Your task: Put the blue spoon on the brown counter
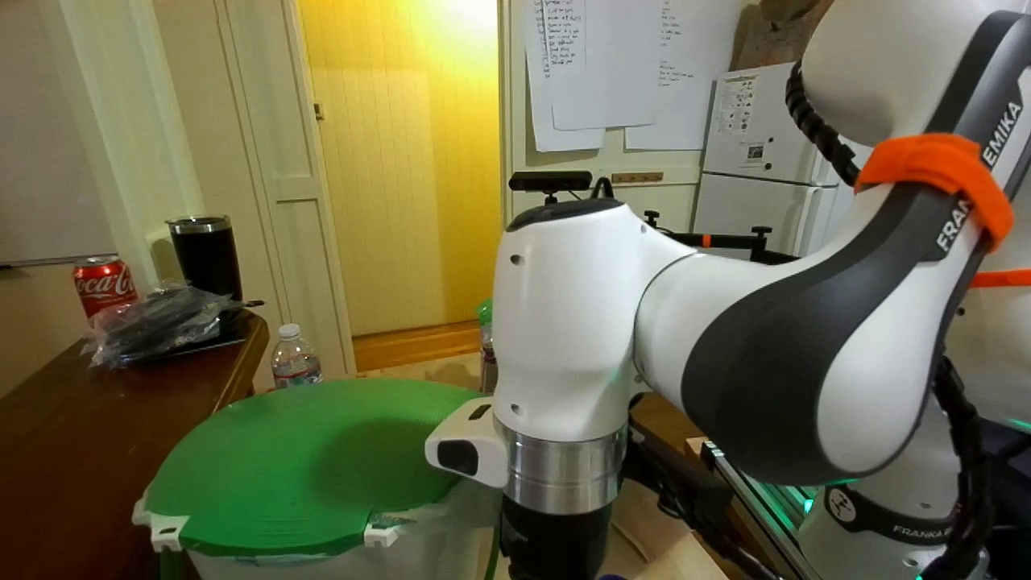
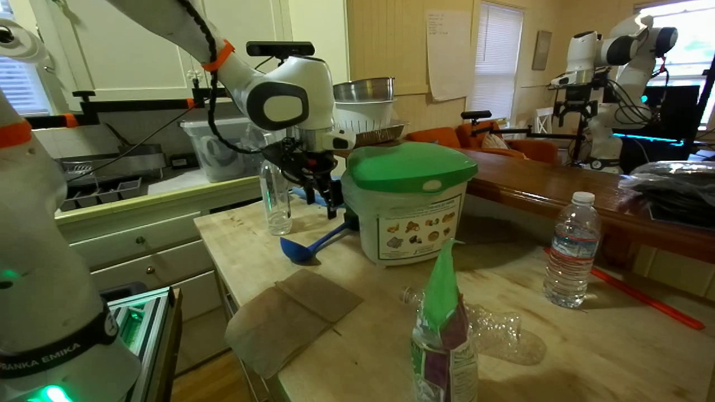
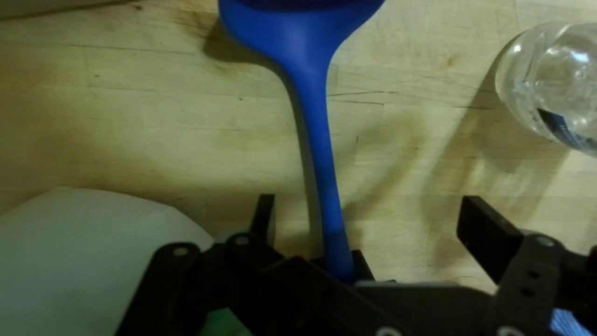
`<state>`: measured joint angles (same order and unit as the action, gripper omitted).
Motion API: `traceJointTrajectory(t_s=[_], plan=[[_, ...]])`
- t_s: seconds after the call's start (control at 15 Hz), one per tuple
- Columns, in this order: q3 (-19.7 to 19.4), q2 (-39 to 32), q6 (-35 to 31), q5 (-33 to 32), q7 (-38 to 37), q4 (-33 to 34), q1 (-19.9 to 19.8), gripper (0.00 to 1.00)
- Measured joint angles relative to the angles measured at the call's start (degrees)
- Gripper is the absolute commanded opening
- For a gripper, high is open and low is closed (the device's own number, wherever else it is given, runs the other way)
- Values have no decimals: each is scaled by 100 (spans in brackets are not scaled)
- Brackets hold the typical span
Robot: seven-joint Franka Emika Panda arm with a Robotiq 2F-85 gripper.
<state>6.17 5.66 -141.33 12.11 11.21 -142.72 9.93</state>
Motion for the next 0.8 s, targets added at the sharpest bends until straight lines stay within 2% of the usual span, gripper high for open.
traceJointTrajectory(t_s=[0.27, 0.8], plan=[[49, -292, -357, 586, 483, -6, 70, 100], [87, -300, -568, 113, 344, -118, 56, 100]])
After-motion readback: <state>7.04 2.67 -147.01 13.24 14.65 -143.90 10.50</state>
